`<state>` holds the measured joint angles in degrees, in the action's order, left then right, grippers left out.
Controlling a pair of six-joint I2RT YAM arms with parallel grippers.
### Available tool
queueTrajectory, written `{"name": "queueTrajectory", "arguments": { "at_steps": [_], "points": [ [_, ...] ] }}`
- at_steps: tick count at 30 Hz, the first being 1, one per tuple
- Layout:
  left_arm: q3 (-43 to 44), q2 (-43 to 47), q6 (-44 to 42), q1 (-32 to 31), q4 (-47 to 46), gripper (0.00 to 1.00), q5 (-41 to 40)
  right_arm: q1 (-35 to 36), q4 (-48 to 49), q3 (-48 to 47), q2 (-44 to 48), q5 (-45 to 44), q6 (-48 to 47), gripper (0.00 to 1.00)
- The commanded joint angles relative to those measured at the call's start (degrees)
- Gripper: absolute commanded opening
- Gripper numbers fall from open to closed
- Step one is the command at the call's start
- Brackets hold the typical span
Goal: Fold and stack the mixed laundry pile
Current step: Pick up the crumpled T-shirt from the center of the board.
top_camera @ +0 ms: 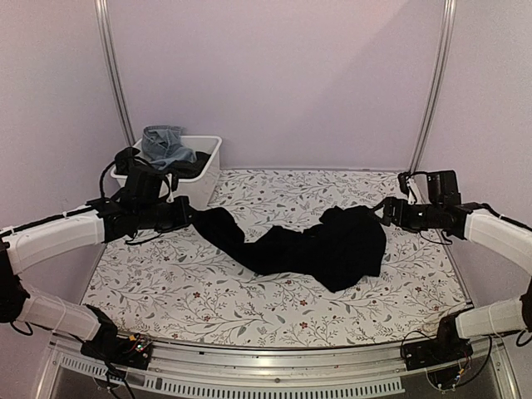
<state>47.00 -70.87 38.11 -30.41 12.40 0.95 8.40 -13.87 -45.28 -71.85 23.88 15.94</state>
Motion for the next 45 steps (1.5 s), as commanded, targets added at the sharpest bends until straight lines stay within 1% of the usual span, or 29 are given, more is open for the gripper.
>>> {"name": "queueTrajectory", "arguments": {
  "at_steps": [1,3,5,9,14,16,19,23,24,26,27,28,30,32,33,36,37,39,41,45],
  "points": [
    [1.1,-0.6,0.1,1.1,0.4,0.00,-0.8,2.9,-1.2,10.3,9.6,1.8,5.1,0.99],
    [1.4,-1.1,-0.1,1.3,0.5,0.00,-0.8,5.7,0.8,15.0,12.8,1.5,8.2,0.97],
    [1.7,-1.6,-0.2,1.4,0.4,0.00,-0.8,10.2,2.4,18.2,13.8,-0.2,10.7,0.97],
    [2.2,-2.3,-0.1,1.4,0.2,0.00,-0.8,15.1,5.0,21.4,10.6,-2.1,14.2,0.96],
    [2.5,-2.8,-0.2,1.5,0.0,0.00,-0.8,15.7,9.8,23.0,5.9,-5.7,15.7,0.97],
    [2.7,-3.1,-0.1,1.6,-0.2,0.00,-0.8,15.7,12.1,22.7,2.7,-4.9,15.3,0.97],
    [3.3,-3.5,-0.2,1.6,-0.3,0.00,-0.6,16.7,17.1,23.0,-3.2,-2.2,16.4,0.94],
    [3.6,-3.7,-0.1,1.7,-0.6,0.00,-0.5,19.3,19.0,23.3,-6.8,-4.1,18.0,0.91],
    [3.7,-3.8,-0.2,1.7,-0.9,0.00,-0.4,19.5,19.5,23.4,-7.5,-4.2,18.3,0.89],
    [3.7,-4.1,0.0,1.8,-1.3,0.00,-0.1,19.6,20.8,23.4,-8.1,-4.3,18.9,0.81],
    [3.7,-4.2,0.0,1.8,-1.5,0.00,0.0,19.5,20.8,23.0,-8.4,-4.2,19.0,0.73],
    [3.9,-4.4,0.0,1.8,-1.6,0.00,0.1,19.5,20.5,22.2,-8.4,-4.1,18.9,0.62],
    [4.1,-4.4,-0.1,1.8,-1.3,0.00,0.2,19.6,18.9,20.7,-7.5,-4.2,18.3,0.33],
    [4.5,-3.8,-0.5,1.8,-1.0,0.00,0.0,19.6,15.5,18.6,-3.0,-5.1,17.8,0.03],
    [4.9,-3.3,-0.8,1.8,-0.8,0.00,0.0,19.5,13.1,17.0,-0.9,-5.9,17.2,0.00],
    [5.8,-0.8,-2.2,1.8,-0.6,0.00,0.4,19.5,5.3,11.3,9.2,-9.8,14.6,0.00],
    [6.4,0.1,-3.1,1.8,-0.6,0.00,0.6,19.4,2.1,8.0,13.3,-11.8,13.7,0.00],
    [8.1,2.1,-5.1,1.8,-0.1,0.00,0.6,19.2,-2.1,2.3,17.8,-14.8,11.5,0.00],
    [10.3,4.0,-7.2,1.8,0.6,0.00,0.2,19.0,-5.7,-3.8,20.8,-17.5,8.1,0.00],
    [16.1,7.0,-11.1,1.5,1.0,0.00,1.8,18.8,-9.6,-14.0,22.1,-20.4,3.0,0.00]
  ]
}}
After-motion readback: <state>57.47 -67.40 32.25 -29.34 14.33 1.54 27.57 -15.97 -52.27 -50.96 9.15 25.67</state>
